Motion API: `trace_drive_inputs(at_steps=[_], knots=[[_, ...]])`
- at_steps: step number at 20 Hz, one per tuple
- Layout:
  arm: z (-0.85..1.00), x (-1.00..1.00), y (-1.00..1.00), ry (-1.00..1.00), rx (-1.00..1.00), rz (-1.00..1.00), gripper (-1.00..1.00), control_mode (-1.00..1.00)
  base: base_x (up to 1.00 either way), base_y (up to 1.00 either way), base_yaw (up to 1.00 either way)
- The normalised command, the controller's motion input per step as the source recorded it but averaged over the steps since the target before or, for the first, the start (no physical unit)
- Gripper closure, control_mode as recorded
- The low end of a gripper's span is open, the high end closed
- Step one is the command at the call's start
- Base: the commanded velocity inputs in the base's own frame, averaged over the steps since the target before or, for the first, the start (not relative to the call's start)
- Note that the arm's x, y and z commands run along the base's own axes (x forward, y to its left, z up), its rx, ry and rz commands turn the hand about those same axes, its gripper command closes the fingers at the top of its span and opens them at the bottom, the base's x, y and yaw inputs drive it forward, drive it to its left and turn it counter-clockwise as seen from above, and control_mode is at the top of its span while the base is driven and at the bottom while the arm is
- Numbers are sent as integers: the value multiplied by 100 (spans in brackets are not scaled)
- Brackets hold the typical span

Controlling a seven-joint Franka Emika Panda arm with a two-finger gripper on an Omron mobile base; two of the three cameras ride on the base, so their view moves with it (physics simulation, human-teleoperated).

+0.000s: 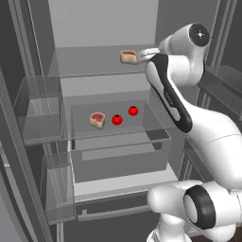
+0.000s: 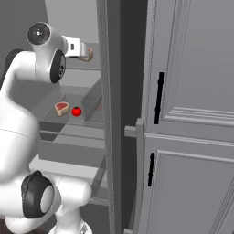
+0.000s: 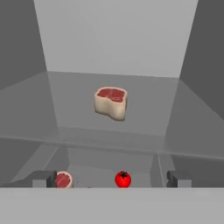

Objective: Place one tomato and one steak in each tupperware on the nearby counter, to pack two identical lunches.

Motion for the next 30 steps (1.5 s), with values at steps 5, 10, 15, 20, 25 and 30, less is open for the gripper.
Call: trace_drive_inputs(at_steps=[5, 10, 15, 20, 25, 30], knots=[[-4, 45, 2, 0, 0, 0, -100, -100, 0, 0, 0], [-10, 43, 5, 3, 0, 0, -100, -100, 0, 0, 0], [-10, 37, 0, 2, 0, 0, -100, -100, 0, 0, 0], [-12, 51, 0, 5, 0, 0, -100, -100, 0, 0, 0], [-15, 55, 0, 2, 0, 0, -100, -100, 0, 0, 0], [-5, 48, 1, 0, 0, 0, -100, -100, 0, 0, 0]])
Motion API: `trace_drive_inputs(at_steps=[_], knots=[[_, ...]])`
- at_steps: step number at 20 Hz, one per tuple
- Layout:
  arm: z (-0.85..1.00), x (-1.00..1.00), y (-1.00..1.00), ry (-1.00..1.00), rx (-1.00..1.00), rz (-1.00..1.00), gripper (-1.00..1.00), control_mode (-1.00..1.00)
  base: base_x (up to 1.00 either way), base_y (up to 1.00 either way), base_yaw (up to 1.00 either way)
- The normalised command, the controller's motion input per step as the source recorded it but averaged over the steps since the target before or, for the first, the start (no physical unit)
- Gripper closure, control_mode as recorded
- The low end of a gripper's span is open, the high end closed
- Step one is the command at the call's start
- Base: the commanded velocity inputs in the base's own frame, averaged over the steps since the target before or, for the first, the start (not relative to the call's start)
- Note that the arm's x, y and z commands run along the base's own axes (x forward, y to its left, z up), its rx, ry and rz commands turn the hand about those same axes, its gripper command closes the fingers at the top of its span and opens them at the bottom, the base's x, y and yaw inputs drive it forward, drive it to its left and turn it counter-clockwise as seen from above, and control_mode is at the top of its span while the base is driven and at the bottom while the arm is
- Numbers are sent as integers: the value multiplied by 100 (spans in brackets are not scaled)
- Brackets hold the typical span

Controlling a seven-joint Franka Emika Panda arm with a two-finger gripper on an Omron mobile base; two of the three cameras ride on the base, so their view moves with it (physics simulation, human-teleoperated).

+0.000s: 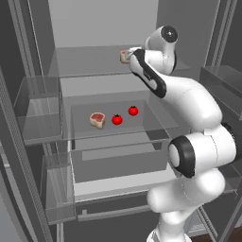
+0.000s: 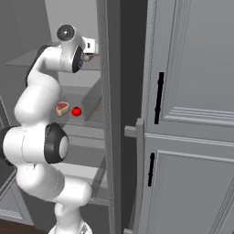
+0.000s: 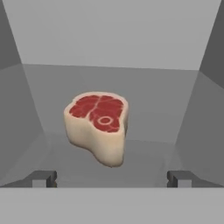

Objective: Place one tomato and one steak in each tupperware on the nearby counter, to pack two identical lunches.

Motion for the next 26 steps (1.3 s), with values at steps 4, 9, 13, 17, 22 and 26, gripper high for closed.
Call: trace_drive_inputs(at_steps=[4, 9, 13, 17, 22, 26], knots=[[-18, 46, 11, 0, 0, 0, -100, -100, 0, 0, 0], [-21, 36, 8, 0, 0, 0, -100, -100, 0, 0, 0], [-16, 36, 1, 0, 0, 0, -100, -100, 0, 0, 0], [-12, 32, 4, 0, 0, 0, 100, -100, 0, 0, 0], [-11, 22, 9, 0, 0, 0, 100, -100, 0, 0, 0], [-14, -6, 4, 0, 0, 1, 100, -100, 0, 0, 0]])
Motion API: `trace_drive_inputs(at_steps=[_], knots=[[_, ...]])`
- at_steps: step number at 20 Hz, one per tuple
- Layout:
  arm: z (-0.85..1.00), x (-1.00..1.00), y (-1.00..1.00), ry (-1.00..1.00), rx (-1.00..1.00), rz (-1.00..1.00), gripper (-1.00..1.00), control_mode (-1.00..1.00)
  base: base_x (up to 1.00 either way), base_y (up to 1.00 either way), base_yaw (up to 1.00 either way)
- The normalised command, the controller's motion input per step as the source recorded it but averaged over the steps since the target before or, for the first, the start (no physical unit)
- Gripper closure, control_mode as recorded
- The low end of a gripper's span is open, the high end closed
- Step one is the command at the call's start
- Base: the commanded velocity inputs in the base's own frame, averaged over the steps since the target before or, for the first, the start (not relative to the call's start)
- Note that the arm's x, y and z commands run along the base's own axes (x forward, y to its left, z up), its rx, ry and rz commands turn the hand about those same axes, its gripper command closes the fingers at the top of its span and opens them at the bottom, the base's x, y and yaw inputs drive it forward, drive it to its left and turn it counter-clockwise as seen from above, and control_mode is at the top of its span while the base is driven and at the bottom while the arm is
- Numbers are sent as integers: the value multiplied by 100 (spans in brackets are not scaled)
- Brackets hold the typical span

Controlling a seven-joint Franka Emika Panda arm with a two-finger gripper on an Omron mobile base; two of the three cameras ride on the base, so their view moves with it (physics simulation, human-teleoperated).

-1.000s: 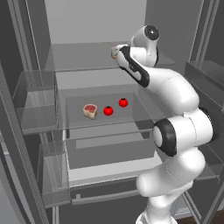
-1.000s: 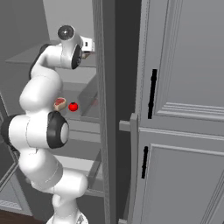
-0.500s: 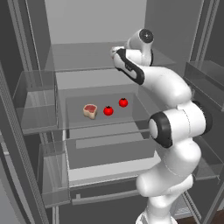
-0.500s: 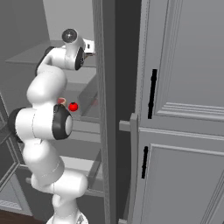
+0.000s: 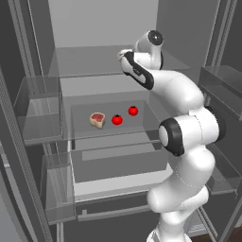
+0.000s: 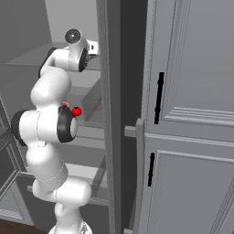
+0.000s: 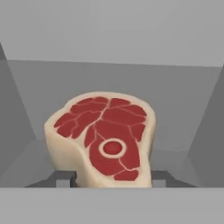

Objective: Place one tomato and one steak in each tupperware on the nearby counter, to pack two identical lunches.

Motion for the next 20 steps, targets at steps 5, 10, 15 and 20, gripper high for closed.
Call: trace_drive_inputs(at_steps=[5, 10, 15, 20], knots=[[-9, -91, 0, -16, 2, 1, 100, -100, 0, 0, 0], [0, -100, 0, -22, 1, 0, 100, -100, 0, 0, 0], [71, -100, 0, -18, 2, -8, 100, -100, 0, 0, 0], [91, -100, 0, -6, 2, -8, 100, -100, 0, 0, 0]])
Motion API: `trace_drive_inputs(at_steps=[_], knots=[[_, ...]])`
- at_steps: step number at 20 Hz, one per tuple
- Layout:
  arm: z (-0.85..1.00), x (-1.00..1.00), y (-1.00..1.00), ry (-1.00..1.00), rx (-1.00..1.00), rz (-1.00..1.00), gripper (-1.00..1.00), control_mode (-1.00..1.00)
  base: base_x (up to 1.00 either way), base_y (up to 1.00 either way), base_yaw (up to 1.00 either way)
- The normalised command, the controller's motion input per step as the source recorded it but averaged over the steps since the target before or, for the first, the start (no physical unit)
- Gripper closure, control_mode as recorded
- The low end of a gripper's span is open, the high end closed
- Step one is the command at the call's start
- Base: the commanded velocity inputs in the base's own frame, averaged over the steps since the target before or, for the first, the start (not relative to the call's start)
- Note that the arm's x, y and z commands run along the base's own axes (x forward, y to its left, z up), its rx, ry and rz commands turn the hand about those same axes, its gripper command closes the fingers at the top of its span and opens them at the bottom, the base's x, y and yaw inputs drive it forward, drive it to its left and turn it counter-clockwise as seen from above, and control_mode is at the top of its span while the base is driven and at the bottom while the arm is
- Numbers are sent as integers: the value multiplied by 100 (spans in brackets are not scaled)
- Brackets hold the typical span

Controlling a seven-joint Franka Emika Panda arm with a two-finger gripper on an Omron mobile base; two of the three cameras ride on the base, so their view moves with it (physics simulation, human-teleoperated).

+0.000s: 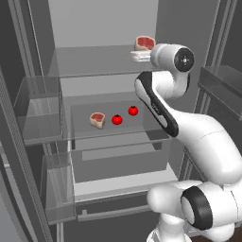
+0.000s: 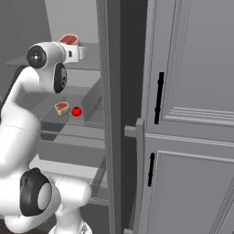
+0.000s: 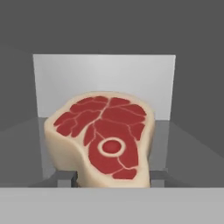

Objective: Place one tomato and one steak in each tupperware on the nearby counter, to pack two identical lunches.

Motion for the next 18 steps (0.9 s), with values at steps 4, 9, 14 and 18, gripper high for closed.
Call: trace_drive_inputs(at_steps=[4, 9, 14, 18], knots=[[15, -100, 0, 20, 4, -11, 100, -100, 0, 0, 0], [-34, -100, -3, 10, 10, -6, 100, -100, 0, 0, 0], [-41, -100, -11, 10, 1, -4, 100, -100, 0, 0, 0], [-20, -89, -7, 3, 0, 0, 100, -100, 0, 0, 0]])
